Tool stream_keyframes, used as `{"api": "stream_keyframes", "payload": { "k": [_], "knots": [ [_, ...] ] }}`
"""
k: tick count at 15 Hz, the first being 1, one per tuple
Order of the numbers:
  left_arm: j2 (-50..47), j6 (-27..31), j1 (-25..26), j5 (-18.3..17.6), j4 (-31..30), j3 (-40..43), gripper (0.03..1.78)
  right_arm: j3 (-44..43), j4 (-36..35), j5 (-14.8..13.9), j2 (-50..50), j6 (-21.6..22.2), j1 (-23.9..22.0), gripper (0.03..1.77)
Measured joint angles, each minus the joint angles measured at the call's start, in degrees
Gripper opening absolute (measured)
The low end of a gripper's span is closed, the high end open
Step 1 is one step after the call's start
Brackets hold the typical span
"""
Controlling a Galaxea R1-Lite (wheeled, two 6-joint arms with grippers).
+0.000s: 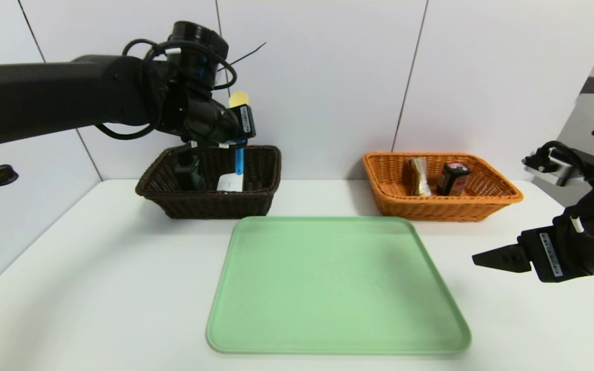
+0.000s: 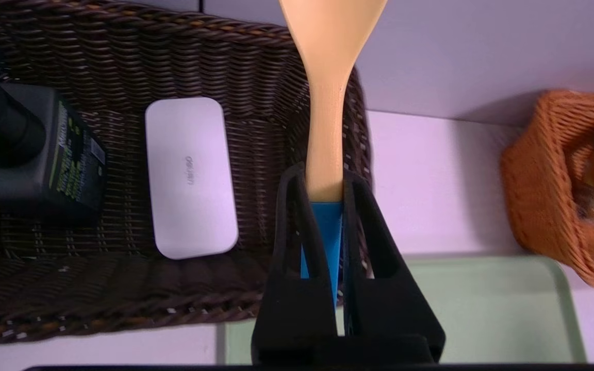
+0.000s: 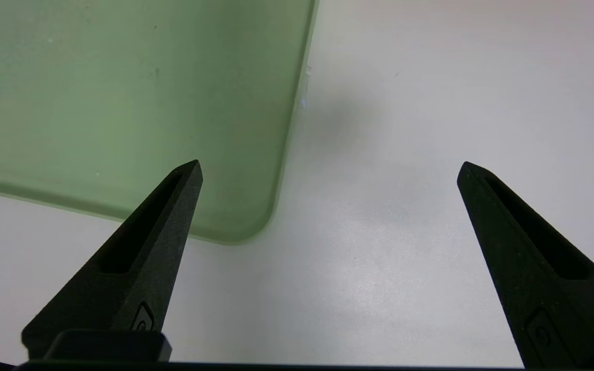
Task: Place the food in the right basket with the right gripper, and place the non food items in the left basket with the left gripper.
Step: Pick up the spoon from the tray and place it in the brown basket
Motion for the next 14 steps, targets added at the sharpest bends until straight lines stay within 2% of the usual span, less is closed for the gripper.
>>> {"api": "stream_keyframes", "payload": {
  "k": [3,7,10,14],
  "knots": [
    [4.6,-1.4,1.9,2.0,-5.3,-0.2,0.11,0.4,-0.1,0.0,0.0,0.0,0.0,1.71],
    [9.8,-4.7,2.4,4.7,-9.0,-0.3,0.11,0.8,-0.9,0.0,0.2,0.0,0.0,1.71],
    [11.3,-7.0,2.4,4.7,-9.1,-0.2,0.11,0.9,-0.9,0.0,0.3,0.0,0.0,1.71],
    [12.2,-7.3,2.4,4.7,-8.8,0.0,0.11,0.9,-1.5,0.0,0.5,-0.1,0.0,1.71]
  ]
}}
